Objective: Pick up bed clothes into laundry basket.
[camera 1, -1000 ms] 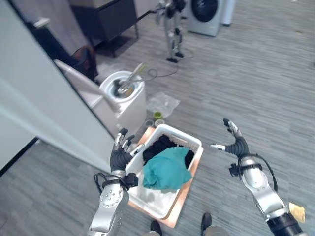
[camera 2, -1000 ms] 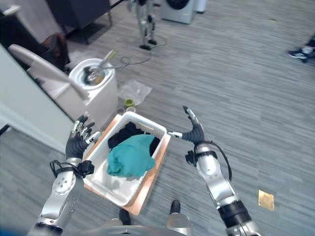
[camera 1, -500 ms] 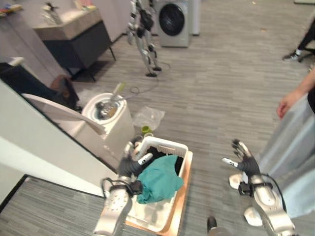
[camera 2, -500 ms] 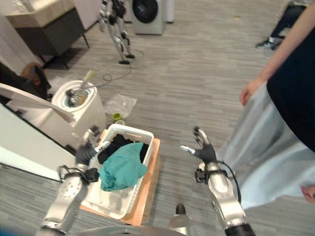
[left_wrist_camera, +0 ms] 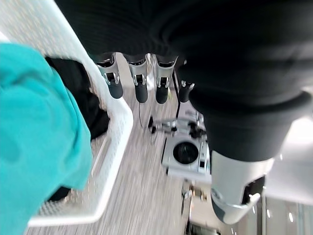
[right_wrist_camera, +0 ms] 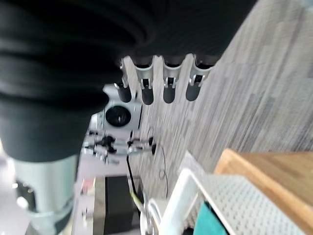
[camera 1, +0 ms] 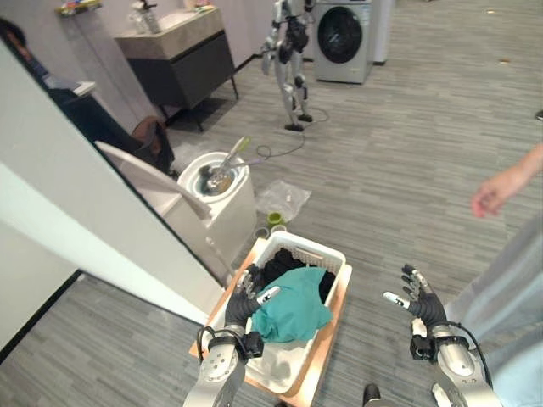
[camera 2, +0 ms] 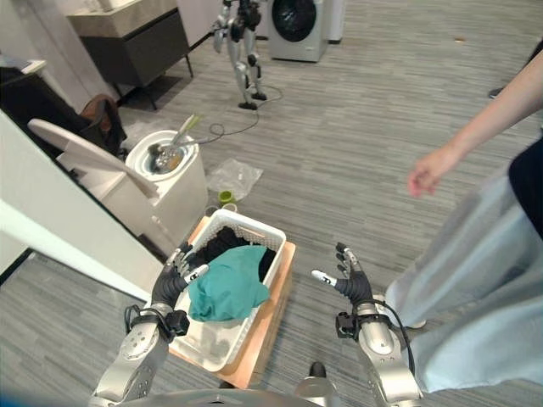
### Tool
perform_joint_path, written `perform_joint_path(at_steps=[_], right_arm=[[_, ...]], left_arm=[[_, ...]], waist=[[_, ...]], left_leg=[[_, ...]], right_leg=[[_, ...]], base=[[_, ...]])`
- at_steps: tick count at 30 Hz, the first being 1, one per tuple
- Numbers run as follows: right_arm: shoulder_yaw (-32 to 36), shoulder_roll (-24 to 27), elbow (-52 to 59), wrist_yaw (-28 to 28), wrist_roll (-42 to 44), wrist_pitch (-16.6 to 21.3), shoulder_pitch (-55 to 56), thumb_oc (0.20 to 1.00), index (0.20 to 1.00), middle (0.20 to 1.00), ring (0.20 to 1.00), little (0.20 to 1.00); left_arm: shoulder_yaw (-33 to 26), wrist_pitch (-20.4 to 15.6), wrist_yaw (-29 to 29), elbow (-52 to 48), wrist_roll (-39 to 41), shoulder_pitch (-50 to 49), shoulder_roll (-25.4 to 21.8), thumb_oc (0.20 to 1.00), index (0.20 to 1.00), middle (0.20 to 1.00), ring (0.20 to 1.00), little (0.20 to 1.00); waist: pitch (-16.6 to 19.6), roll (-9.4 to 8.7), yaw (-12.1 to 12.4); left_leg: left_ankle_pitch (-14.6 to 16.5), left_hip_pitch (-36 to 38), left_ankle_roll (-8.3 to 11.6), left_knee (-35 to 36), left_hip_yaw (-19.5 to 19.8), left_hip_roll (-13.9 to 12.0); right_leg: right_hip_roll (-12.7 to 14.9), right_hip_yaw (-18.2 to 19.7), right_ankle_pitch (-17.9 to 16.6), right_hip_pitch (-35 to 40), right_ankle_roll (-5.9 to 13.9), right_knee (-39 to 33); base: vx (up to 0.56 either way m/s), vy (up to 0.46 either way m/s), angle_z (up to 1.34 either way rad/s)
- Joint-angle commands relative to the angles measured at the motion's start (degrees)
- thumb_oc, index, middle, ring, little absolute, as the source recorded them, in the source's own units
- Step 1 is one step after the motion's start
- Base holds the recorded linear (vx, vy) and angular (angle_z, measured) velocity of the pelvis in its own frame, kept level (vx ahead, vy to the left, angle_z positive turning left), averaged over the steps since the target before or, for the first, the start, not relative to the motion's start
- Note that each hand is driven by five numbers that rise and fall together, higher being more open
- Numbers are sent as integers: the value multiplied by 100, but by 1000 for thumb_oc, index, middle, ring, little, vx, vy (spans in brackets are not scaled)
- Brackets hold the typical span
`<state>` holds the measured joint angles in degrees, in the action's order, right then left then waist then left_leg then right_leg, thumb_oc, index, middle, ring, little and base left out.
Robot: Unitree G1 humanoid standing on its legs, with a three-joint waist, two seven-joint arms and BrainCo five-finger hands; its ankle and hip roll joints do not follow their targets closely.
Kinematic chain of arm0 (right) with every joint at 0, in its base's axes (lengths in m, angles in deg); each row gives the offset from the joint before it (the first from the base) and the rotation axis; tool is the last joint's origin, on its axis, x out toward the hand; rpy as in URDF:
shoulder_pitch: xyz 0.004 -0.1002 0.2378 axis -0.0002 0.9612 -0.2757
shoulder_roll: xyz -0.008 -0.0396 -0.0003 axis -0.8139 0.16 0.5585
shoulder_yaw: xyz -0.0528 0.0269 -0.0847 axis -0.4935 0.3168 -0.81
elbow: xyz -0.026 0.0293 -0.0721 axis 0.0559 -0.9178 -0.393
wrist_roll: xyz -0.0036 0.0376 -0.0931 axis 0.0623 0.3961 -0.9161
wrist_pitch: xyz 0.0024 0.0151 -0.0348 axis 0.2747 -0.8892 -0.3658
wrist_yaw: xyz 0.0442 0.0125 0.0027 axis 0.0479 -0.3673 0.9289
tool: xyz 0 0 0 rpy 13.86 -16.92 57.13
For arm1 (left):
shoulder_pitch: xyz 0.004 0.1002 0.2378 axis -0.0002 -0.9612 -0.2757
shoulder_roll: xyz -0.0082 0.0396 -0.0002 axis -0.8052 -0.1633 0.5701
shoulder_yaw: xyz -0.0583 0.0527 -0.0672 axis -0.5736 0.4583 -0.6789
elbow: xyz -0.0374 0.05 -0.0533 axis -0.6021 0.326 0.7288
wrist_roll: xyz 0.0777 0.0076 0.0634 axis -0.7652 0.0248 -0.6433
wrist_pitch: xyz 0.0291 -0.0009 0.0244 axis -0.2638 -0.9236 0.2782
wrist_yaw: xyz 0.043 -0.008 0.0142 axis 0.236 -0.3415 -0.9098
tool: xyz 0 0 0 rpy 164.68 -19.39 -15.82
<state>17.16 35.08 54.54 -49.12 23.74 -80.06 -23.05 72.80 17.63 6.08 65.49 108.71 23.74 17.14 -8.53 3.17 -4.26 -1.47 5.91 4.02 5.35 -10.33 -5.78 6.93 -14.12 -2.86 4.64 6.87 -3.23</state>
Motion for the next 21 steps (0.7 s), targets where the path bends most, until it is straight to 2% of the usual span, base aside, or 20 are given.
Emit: perform_joint_path(at_steps=[1, 2, 4, 6, 8, 9, 10, 11, 13, 14, 17, 19, 21], right_arm=[[100, -70, 305, -143, -352, 421, -489, 1000, 1000, 1000, 1000, 1000], [100, -72, 302, -144, -353, 422, -493, 1000, 1000, 1000, 1000, 1000], [119, -44, 347, -163, -415, 452, -518, 1000, 1000, 1000, 1000, 1000], [138, -44, 392, -135, -493, 445, -489, 1000, 1000, 1000, 1000, 1000], [128, -17, 381, -129, -544, 434, -542, 1000, 1000, 1000, 1000, 1000], [-36, -59, 334, -67, -528, 397, -735, 1000, 1000, 1000, 1000, 1000], [-38, -60, 330, -68, -528, 399, -738, 1000, 1000, 1000, 1000, 1000], [-110, -36, 362, -6, -491, 375, -809, 1000, 1000, 1000, 1000, 1000], [-113, -16, 398, 30, -468, 377, -808, 1000, 1000, 1000, 1000, 1000], [-149, 43, 391, 41, -413, 384, -832, 1000, 1000, 1000, 1000, 1000], [-171, 86, 396, 60, -379, 392, -807, 1000, 1000, 1000, 1000, 1000], [-156, 79, 378, 60, -325, 416, -777, 1000, 1000, 1000, 1000, 1000], [-135, 58, 356, 20, -288, 409, -787, 1000, 1000, 1000, 1000, 1000]], left_arm=[[-284, -304, 183, -368, -101, 355, -435, 1000, 1000, 1000, 1000, 1000], [-285, -303, 184, -370, -101, 357, -436, 1000, 1000, 1000, 1000, 1000], [-280, -295, 205, -395, -108, 428, -525, 1000, 1000, 1000, 1000, 1000], [-321, -305, 180, -446, -119, 414, -563, 1000, 1000, 1000, 1000, 1000], [-371, -316, 204, -433, -127, 390, -568, 1000, 1000, 1000, 1000, 1000], [-556, -323, 226, -417, -6, 270, -491, 1000, 1000, 1000, 1000, 1000], [-559, -322, 225, -419, -6, 268, -492, 1000, 1000, 1000, 1000, 1000], [-603, -329, 182, -414, 89, 148, -446, 1000, 1000, 1000, 1000, 1000], [-618, -319, 157, -424, 117, 103, -435, 1000, 1000, 1000, 1000, 1000], [-611, -312, 150, -382, 206, 57, -381, 1000, 1000, 1000, 1000, 1000], [-629, -294, 105, -428, 247, -10, -335, 1000, 1000, 1000, 1000, 1000], [-651, -294, 101, -424, 270, -37, -268, 1000, 1000, 1000, 1000, 1000], [-664, -307, 124, -425, 298, -32, -227, 1000, 1000, 1000, 1000, 1000]], waist=[[-215, -260, 13], [-215, -269, 14], [-274, -290, 35], [-201, -300, 92], [-117, -417, 195], [33, -487, 421], [30, -489, 421], [12, -487, 519], [-19, -483, 532], [-116, -429, 548], [-169, -364, 556], [-292, -312, 528], [-371, -320, 489]], left_leg=[[-99, -312, -110, -35, 508, 220], [-98, -313, -111, -35, 506, 228], [-188, -490, -141, -105, 663, 264], [-243, -627, -137, -135, 787, 264], [-325, -849, -98, -168, 868, 311], [-415, -1066, -38, -244, 762, 245], [-412, -1062, -38, -246, 760, 246], [-569, -1198, 55, -374, 698, 101], [-613, -1251, 99, -442, 707, 61], [-709, -1288, 177, -519, 781, -24], [-807, -1293, 239, -528, 826, -84], [-922, -1299, 360, -492, 848, -223], [-962, -1332, 377, -501, 661, -355]], right_leg=[[-668, 1165, 1153, -423, -108, 1491], [-658, 1168, 1176, -441, -107, 1527], [-651, 1493, 1254, -328, -106, 2122], [-589, 1676, 1178, -149, -115, 2280], [-440, 1862, 1198, 263, -152, 1818], [-308, 1755, 1549, 678, -218, 976], [-306, 1756, 1546, 686, -218, 968], [-407, 1742, 1594, 767, -308, 682], [-475, 1736, 1589, 821, -353, 546], [-585, 1679, 1513, 906, -450, 361], [-680, 1647, 1416, 1037, -514, 135], [-809, 1605, 1317, 1155, -633, -95], [-824, 1473, 1274, 1149, -668, -136]], base=[[-215, 6, 99], [-151, -11, 101], [-182, -19, 77], [-207, -75, 72], [-275, -160, 100], [-265, -155, 78], [-370, -205, 49], [-169, -93, -15], [-259, -142, -57], [-265, -141, -25], [-269, -121, 13], [-286, -85, 25], [-210, -32, 50]])
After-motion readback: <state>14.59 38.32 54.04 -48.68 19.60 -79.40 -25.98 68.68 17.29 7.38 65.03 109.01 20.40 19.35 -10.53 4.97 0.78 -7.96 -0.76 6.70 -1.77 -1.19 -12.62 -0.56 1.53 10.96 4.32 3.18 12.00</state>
